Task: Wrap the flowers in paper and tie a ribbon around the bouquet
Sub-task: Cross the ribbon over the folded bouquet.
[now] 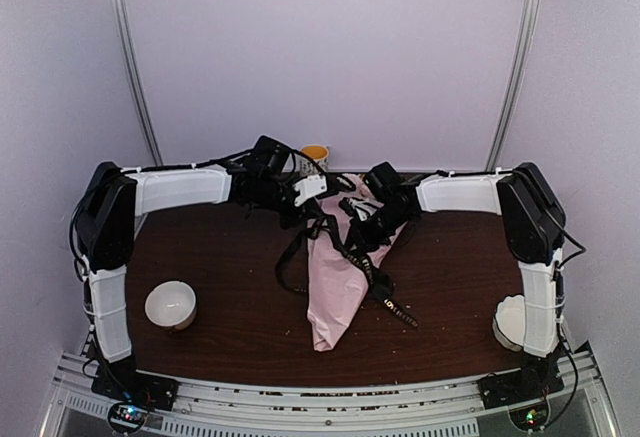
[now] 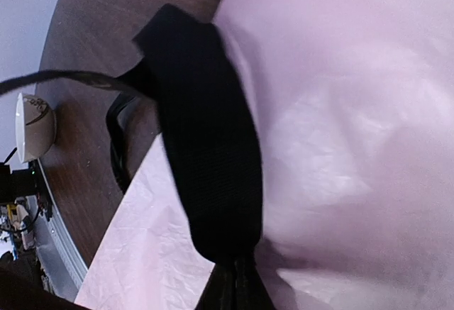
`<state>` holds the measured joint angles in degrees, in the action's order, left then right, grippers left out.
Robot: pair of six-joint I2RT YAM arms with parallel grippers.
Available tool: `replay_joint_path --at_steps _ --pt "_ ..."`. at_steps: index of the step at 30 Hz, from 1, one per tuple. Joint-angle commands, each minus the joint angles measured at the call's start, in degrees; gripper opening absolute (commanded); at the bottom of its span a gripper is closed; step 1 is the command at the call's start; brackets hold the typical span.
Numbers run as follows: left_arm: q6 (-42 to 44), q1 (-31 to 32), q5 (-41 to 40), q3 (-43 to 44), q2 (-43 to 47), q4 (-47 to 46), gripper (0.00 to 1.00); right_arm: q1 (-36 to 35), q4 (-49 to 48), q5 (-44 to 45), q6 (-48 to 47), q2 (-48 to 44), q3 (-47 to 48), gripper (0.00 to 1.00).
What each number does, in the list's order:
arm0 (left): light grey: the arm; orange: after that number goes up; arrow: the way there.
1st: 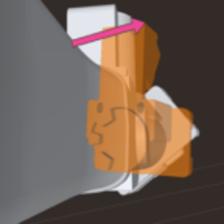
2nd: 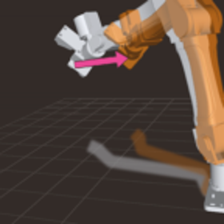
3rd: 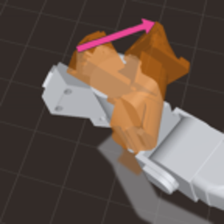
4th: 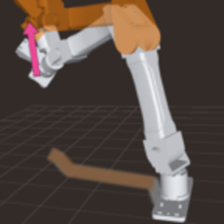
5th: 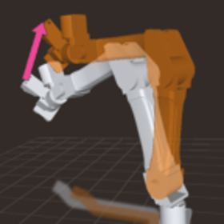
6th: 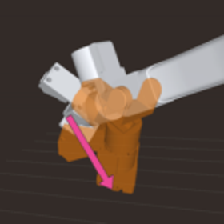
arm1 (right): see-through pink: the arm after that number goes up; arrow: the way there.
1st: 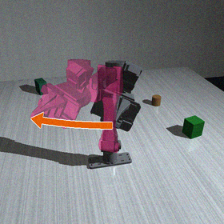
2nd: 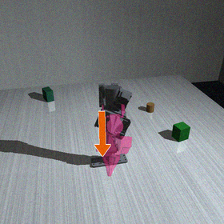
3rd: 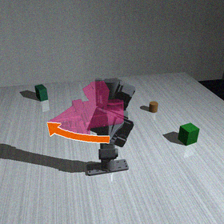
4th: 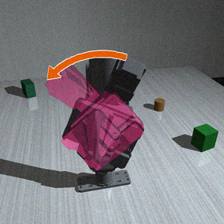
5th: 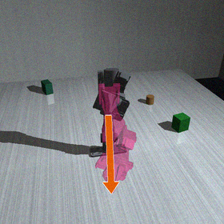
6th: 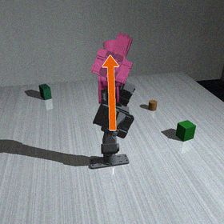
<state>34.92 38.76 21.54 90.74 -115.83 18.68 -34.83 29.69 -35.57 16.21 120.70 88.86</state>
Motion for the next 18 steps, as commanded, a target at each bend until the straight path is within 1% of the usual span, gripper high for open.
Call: replay_joint_path --at_steps 1,5,9,13,15,18 --pt "-2.7 -0.2 4.8 -1.2 1.6 -3.3 0.0 -1.0 -1.2 -8.9 -4.1 -1.7 -0.2 0.07" --pt "-3.9 -0.2 4.4 -1.6 1.5 -4.4 0.0 -2.4 2.7 -10.4 -8.8 -1.8 1.2 0.14" --pt "-4.5 -0.2 3.5 -1.6 1.5 -4.9 0.0 -2.2 3.9 -9.7 -9.8 -3.2 1.2 0.22" --pt "-4.5 -0.2 2.9 -1.9 1.3 -4.9 0.0 -0.9 3.4 -7.4 -8.1 -4.9 1.4 0.32" --pt "-4.5 -0.2 2.7 -1.8 1.2 -4.8 0.0 -0.1 3.2 -6.2 -6.9 -5.5 1.9 0.35" --pt "-4.5 -0.2 2.4 -1.8 1.1 -4.5 0.0 0.7 3.8 -1.8 -5.3 -6.2 3.3 0.42"
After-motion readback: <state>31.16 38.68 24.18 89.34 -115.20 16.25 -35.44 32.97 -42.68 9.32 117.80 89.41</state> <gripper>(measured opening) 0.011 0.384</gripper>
